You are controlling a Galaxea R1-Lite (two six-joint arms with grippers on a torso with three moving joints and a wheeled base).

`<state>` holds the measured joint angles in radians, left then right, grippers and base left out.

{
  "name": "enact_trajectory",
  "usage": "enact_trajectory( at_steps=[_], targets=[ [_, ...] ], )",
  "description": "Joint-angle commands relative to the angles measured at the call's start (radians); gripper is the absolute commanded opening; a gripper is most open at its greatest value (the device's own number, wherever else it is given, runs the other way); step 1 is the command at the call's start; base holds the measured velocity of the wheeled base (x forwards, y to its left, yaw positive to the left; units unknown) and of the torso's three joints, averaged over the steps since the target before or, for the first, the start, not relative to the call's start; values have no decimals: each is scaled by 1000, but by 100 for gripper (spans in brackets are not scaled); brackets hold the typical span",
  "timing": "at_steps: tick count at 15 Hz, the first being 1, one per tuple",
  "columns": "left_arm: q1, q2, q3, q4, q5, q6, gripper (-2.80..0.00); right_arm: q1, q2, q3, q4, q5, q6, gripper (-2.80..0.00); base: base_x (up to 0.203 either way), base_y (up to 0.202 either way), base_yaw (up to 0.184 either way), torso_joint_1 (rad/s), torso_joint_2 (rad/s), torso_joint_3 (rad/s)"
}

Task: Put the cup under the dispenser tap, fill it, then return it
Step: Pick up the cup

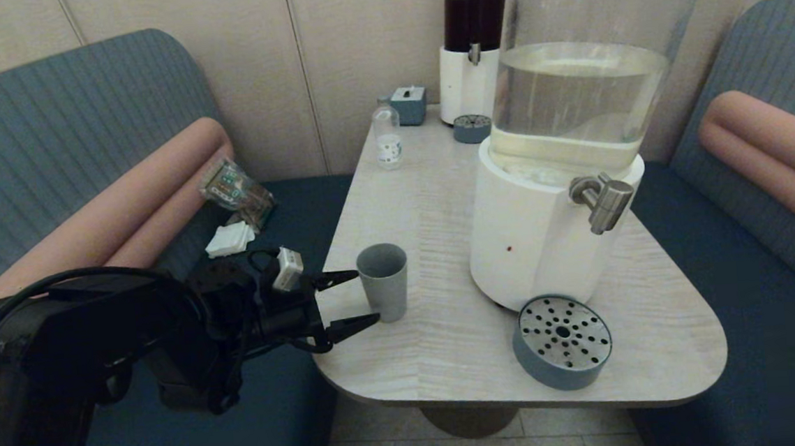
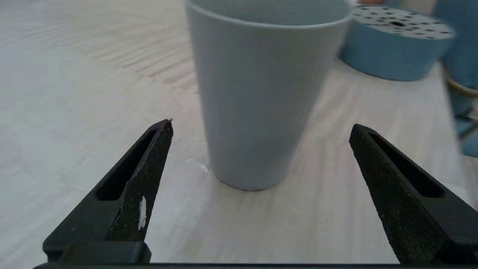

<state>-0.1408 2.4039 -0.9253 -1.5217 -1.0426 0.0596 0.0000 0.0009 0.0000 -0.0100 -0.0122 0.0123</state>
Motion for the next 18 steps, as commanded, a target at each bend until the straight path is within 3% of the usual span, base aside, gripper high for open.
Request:
enact_trajectory(
  at_steps=[1,8,12,17,18],
  targets=[
    [-6,14,-21,-8,11,0,0,0,1,0,-1,0,0,-280,0,0,0,0,0,0],
    [-59,31,-83,-8,29,-21,0,0,1,0,-1,0,0,-280,0,0,0,0,0,0],
    [-82,53,-169,-8,92,-39,0,0,1,0,-1,0,0,-280,0,0,0,0,0,0],
    [-92,106,-228,-8,125,-50,0,0,1,0,-1,0,0,-280,0,0,0,0,0,0],
    [-97,112,-238,-8,143,-51,-280,0,1,0,-1,0,0,-280,0,0,0,0,0,0]
  ],
)
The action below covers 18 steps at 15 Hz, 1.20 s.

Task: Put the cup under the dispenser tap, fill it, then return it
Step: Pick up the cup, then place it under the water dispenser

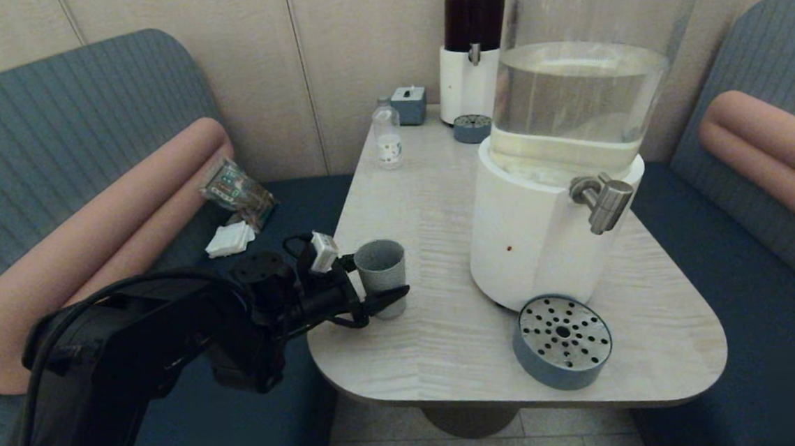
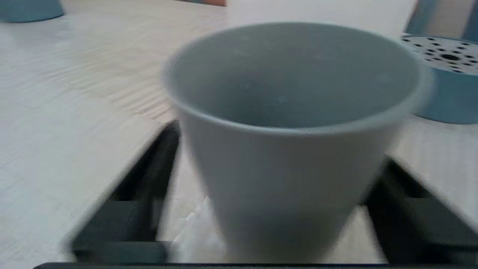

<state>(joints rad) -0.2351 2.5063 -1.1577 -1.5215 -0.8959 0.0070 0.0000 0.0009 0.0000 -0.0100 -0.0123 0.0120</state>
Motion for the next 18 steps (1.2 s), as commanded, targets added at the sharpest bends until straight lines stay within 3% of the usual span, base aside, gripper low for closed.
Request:
enact_trajectory(
  at_steps=[1,6,9,13,18],
  targets=[
    [-4,8,-17,-9,-1,-9,-280,1,1,0,-1,0,0,-280,0,0,0,0,0,0],
    [-7,-18,-1,-9,0,-6,-280,0,1,0,-1,0,0,-280,0,0,0,0,0,0],
    [-36,-121,77,-9,1,-6,-280,0,1,0,-1,0,0,-280,0,0,0,0,0,0],
    [-170,-242,154,-9,36,-16,-280,0,1,0,-1,0,0,-280,0,0,0,0,0,0],
    [-323,-227,128,-9,91,-34,-280,0,1,0,-1,0,0,-280,0,0,0,0,0,0]
  ],
)
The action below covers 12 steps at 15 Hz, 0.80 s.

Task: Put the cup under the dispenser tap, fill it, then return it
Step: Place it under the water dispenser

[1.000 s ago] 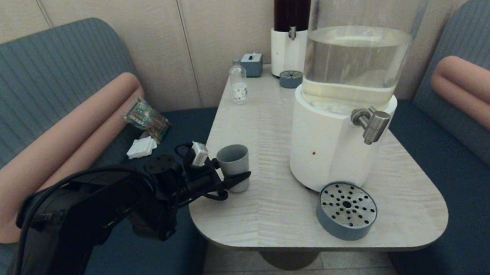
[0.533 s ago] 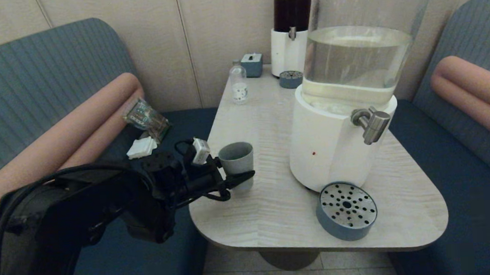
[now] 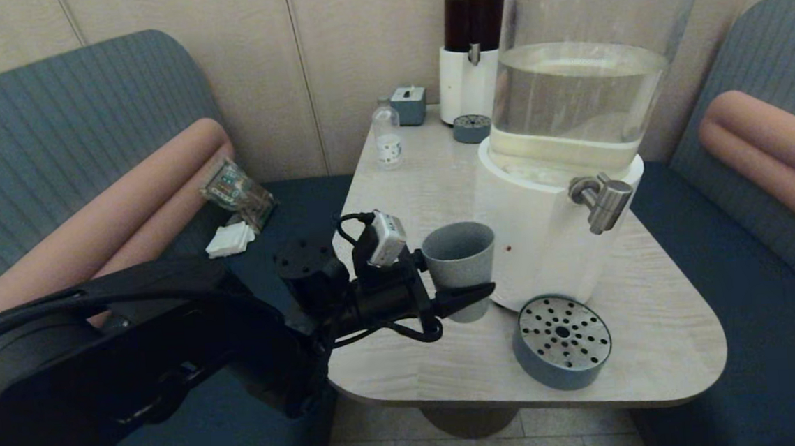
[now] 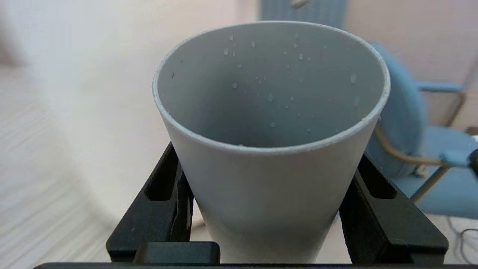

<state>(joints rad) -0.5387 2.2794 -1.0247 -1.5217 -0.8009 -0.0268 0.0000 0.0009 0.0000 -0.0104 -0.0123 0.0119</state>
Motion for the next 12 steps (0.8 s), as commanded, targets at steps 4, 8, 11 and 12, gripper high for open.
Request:
enact_trajectory(
  at_steps=[4,8,11,12],
  targets=[
    [-76,97,-158,-8,27,-20,-280,0,1,0,0,0,0,-280,0,0,0,0,0,0],
    [-115,195,-326,-8,41,-59,-280,0,1,0,0,0,0,-280,0,0,0,0,0,0],
    [-132,258,-381,-8,42,-62,-280,0,1,0,0,0,0,-280,0,0,0,0,0,0],
    [-136,275,-401,-8,43,-63,-280,0,1,0,0,0,0,-280,0,0,0,0,0,0]
  ],
)
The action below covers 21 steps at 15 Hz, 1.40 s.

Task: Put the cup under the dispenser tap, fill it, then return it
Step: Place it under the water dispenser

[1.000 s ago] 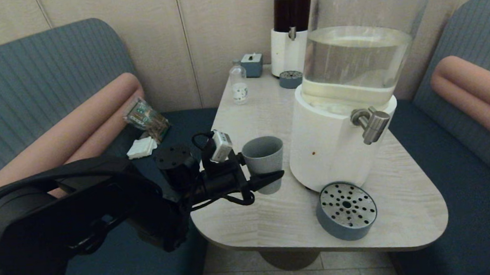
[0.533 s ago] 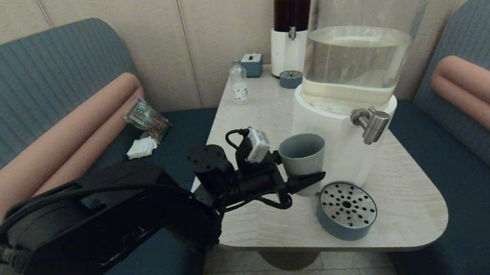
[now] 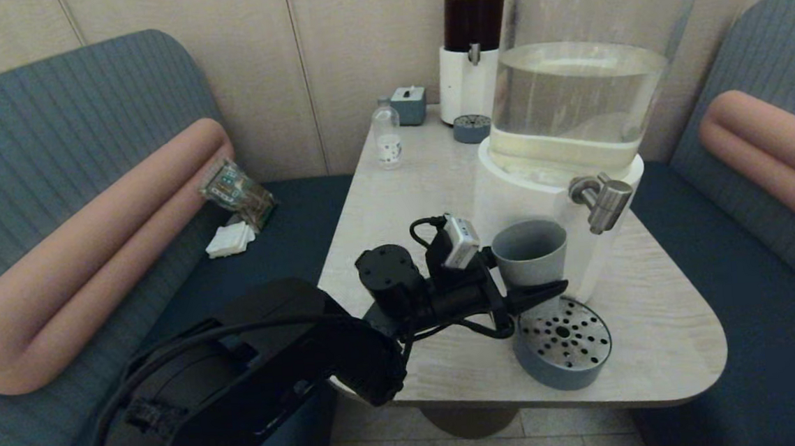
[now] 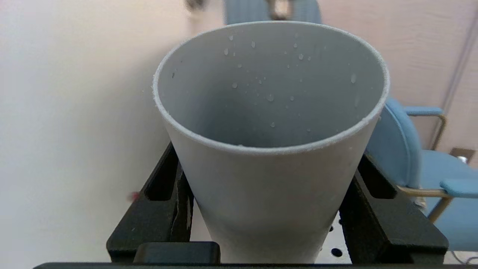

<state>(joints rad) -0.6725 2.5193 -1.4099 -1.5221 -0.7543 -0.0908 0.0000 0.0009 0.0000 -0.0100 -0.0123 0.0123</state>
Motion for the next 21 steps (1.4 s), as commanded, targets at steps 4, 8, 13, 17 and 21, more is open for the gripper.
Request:
enact_trajectory(
  at_steps=[4,8,13,17,21],
  targets=[
    [-36,103,-127,-8,22,-11,-280,0,1,0,-1,0,0,-280,0,0,0,0,0,0],
    [-46,145,-155,-8,31,-12,-280,0,1,0,-1,0,0,-280,0,0,0,0,0,0],
    [-51,148,-152,-8,39,-12,-280,0,1,0,-1,0,0,-280,0,0,0,0,0,0],
    [-59,148,-141,-8,39,-12,-280,0,1,0,-1,0,0,-280,0,0,0,0,0,0],
    [-71,148,-141,-8,41,-12,0,0,1,0,-1,0,0,-280,0,0,0,0,0,0]
  ],
)
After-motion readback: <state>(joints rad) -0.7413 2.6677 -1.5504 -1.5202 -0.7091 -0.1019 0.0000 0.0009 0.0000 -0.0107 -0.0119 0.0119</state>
